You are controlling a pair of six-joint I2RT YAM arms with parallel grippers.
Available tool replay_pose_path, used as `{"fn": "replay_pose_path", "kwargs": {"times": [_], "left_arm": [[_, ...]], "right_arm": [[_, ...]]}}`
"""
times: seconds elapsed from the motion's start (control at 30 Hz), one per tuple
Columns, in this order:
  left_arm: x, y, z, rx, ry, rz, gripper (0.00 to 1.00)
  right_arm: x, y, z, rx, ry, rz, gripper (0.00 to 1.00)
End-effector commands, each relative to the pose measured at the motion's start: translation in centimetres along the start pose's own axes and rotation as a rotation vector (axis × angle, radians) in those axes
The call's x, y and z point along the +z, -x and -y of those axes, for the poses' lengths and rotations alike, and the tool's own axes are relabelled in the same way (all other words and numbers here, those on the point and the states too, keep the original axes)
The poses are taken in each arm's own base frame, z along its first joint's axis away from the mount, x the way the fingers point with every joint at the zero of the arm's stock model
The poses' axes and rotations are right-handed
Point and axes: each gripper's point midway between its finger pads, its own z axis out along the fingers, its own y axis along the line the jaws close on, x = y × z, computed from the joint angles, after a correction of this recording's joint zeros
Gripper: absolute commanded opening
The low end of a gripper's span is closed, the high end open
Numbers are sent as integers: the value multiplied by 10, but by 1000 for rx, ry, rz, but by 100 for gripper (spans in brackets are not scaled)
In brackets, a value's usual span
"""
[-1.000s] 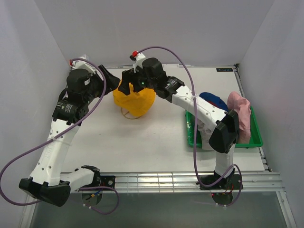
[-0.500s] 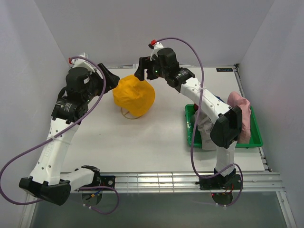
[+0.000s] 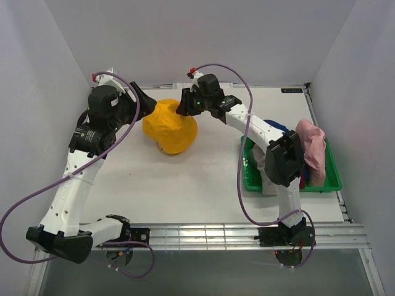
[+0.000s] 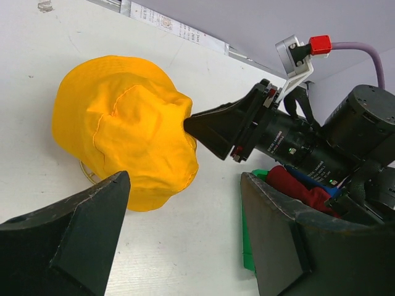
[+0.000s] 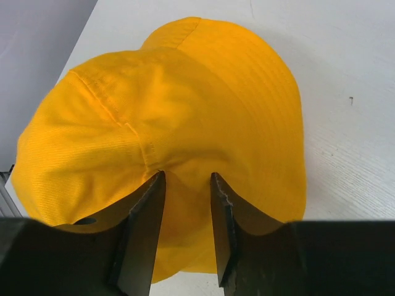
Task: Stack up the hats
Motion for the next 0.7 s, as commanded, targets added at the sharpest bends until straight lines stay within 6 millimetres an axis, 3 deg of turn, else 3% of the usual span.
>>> {"fn": "replay_pose_path", "kwargs": {"times": [0.0, 0.37, 0.47, 0.67], "left_arm": [[-9, 9, 8, 12, -28, 21, 82], [-6, 0, 2, 9, -19, 5, 82], [-5, -2, 1, 9, -16, 3, 82], [-6, -2, 1, 15, -22, 4, 82]], "right_arm": [[-10, 13, -8, 23, 34, 48, 39], [-16, 5, -1, 83, 41, 40, 34], [-19, 5, -3, 81, 50, 49, 38], [-39, 32, -19, 59, 76, 108, 50]]}}
